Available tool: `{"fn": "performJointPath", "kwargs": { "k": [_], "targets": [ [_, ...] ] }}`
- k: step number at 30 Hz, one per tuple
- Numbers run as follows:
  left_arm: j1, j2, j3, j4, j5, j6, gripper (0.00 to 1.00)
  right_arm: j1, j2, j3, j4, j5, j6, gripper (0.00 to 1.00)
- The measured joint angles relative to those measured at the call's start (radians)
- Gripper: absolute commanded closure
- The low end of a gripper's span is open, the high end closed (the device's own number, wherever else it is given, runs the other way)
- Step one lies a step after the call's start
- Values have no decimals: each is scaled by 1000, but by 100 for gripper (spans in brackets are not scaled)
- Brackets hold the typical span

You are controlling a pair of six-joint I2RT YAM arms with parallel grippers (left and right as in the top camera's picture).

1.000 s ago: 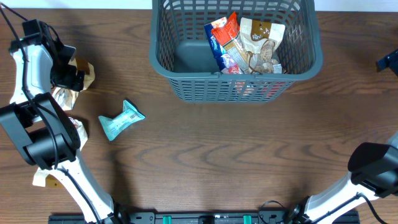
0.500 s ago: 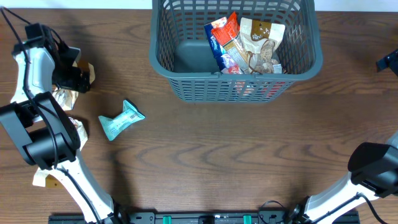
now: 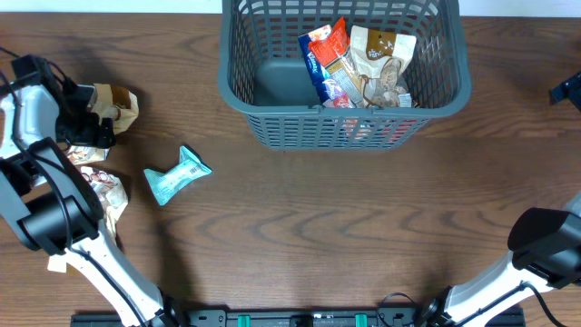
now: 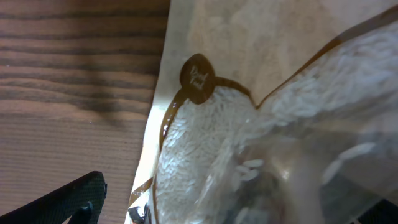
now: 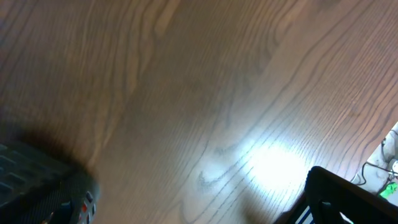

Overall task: Pack container
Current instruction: 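Lower left gripper and grasp the upper tan wrapper on the left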

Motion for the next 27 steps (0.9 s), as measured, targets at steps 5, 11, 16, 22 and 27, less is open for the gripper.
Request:
{"fn": "performJointPath", "kwargs": {
  "k": [5,11,16,22,27],
  "targets": [
    [14,0,-13,29,56,0,1,0,0,0,0,-21,0,1],
    [14,0,-58,62,76,1,1,0,0,0,0,-35,0,1],
    [14,0,-95,87,86,4,1,0,0,0,0,-39,0,1],
    [14,-2,-100,90,92,4,1,0,0,0,0,-39,0,1],
    [14,-2,-100,93,118,4,2,0,0,0,-1,-39,0,1]
  ]
}}
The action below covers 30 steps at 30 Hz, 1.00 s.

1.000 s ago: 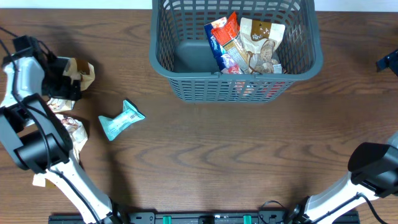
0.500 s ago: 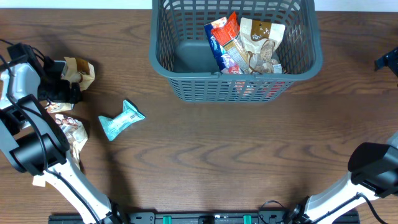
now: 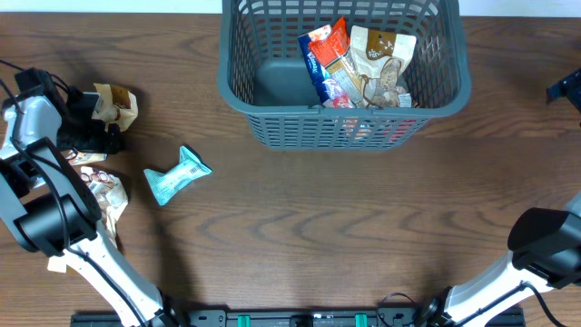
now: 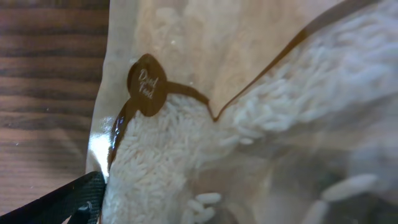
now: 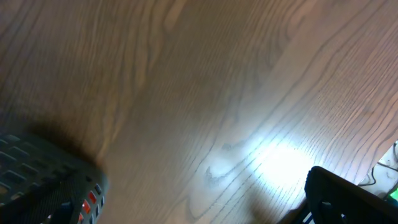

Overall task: Pack container
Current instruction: 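Lower left gripper and grasp the upper tan wrapper on the left, then carry the tan wrapper with left gripper into the basket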

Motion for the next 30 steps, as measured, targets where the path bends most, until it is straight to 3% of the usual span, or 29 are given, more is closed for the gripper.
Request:
{"fn": "performJointPath", "kwargs": {
  "k": [7,8,12,14,22,30],
  "targets": [
    [0,0,-7,8,6,0,1,0,0,0,0,0,0,1],
    [0,-1,-11,10,8,0,5,0,0,0,0,0,0,1],
    [0,-5,-17,10,12,3,57,0,0,0,0,0,0,1],
    [0,-8,-18,11,21,11,93,0,0,0,0,0,0,1],
    [-2,-27,-18,20,32,14,94,0,0,0,0,0,0,1],
    [-2,-27,-15,57,31,-127,94,0,0,0,0,-1,0,1]
  ]
}}
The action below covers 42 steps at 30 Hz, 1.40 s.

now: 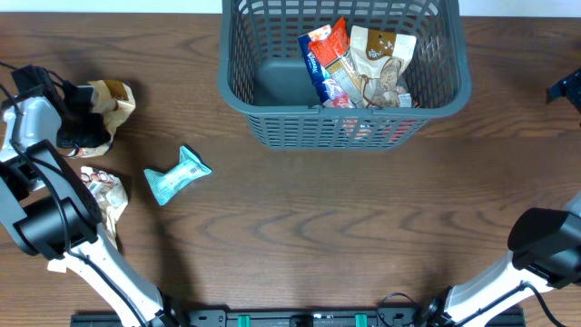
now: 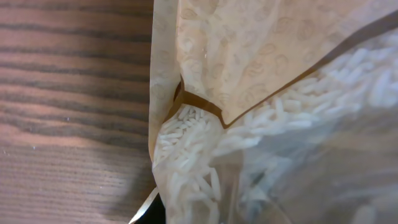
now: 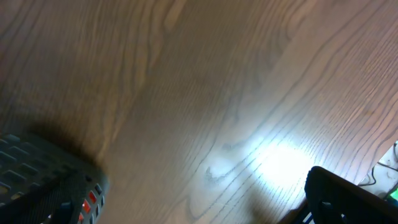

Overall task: Pack container
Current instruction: 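Carry the tan wrapper with left gripper into the basket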

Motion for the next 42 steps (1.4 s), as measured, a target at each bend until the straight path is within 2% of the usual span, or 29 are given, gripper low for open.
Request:
{"fn": "performJointPath", "kwargs": {
  "k": [9,15,19,23,27,29,34,42],
  "targets": [
    [-29,-26,83,30,76,-77,94,0,0,0,0,0,0,1],
    [-121,-239,130,41,98,-88,94,0,0,0,0,0,0,1],
    [-240,-433,157,97,103,-88,94,0,0,0,0,0,0,1],
    [-425,-593,175,170,113,-87,94,0,0,0,0,-1,0,1],
    [-613,-664,179,212,133,-87,94,0,0,0,0,-2,0,1],
    [-713,-664,179,227,142,-87,94,0,0,0,0,-2,0,1],
    [-816,-596,179,244,151,-87,94,0,0,0,0,-2,0,1],
    [-849,-375,178,357,145,-88,94,0,0,0,0,-2,0,1]
  ]
}}
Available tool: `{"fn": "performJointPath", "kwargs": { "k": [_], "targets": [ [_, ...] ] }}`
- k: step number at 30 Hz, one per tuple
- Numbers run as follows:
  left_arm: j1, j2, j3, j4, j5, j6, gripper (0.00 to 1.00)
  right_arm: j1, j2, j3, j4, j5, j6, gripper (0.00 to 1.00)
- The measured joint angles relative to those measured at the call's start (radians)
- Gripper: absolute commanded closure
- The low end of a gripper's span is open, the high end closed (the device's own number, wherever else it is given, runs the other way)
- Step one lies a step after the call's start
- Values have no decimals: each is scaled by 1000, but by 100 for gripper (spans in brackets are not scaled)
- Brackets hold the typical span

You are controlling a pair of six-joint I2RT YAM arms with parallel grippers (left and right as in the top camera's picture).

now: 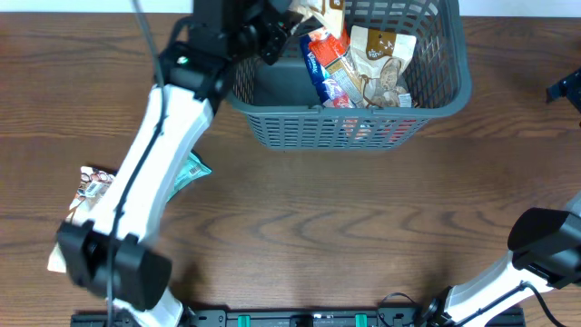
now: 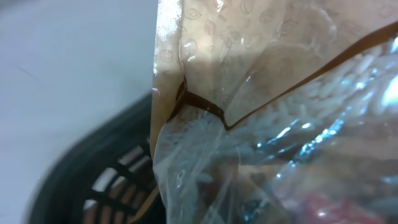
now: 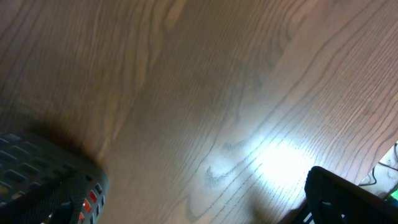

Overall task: Pack container
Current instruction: 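Carry the tan wrapper with left gripper into the basket, then open left gripper and retract it toward the remaining left wrapper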

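Note:
A clear and tan bag of rice (image 2: pixel 267 93) fills the left wrist view, with my left gripper (image 1: pixel 277 32) shut on it. The bag's tan top (image 1: pixel 318 9) hangs over the back left part of the grey plastic basket (image 1: pixel 449 95), whose rim (image 2: pixel 93 180) shows below the bag. Inside the basket lie a red and blue packet (image 1: pixel 327 54) and a tan pouch (image 1: pixel 381 54). My right gripper (image 1: pixel 565 91) is at the far right edge, open, with one finger (image 3: pixel 348 199) over bare table.
A teal packet (image 1: pixel 193 166) lies on the table left of centre, half hidden under my left arm. A pale snack bag (image 1: pixel 91 182) lies further left. The basket's corner (image 3: pixel 50 193) shows in the right wrist view.
My left gripper has gone from the far left of the table to above the basket's back left part, with the rice bag in it. The right arm has not moved.
My left gripper was at the rice bag on the far left of the table, its fingers apart around it. Later it was shut on the bag there. Now it holds the bag over the basket. The right gripper has stayed at the right edge.

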Motion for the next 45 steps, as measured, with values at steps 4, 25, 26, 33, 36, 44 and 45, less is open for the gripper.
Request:
{"fn": "performJointPath", "kwargs": {
  "k": [4,25,26,33,36,44,45],
  "targets": [
    [0,63,0,18,0,-15,94,0,0,0,0,0,0,1],
    [-1,89,0,23,-14,-71,29,0,0,0,0,0,0,1],
    [-2,88,0,23,-27,-71,29,0,0,0,0,0,0,1],
    [-2,9,31,19,-274,-16,20,0,0,0,0,0,0,1],
    [-2,-96,41,6,-447,16,7,0,0,0,0,0,0,1],
    [5,-378,98,-338,-774,32,1,0,0,0,0,0,0,1],
    [5,-401,101,-402,-791,35,1,0,0,0,0,0,0,1]
  ]
}}
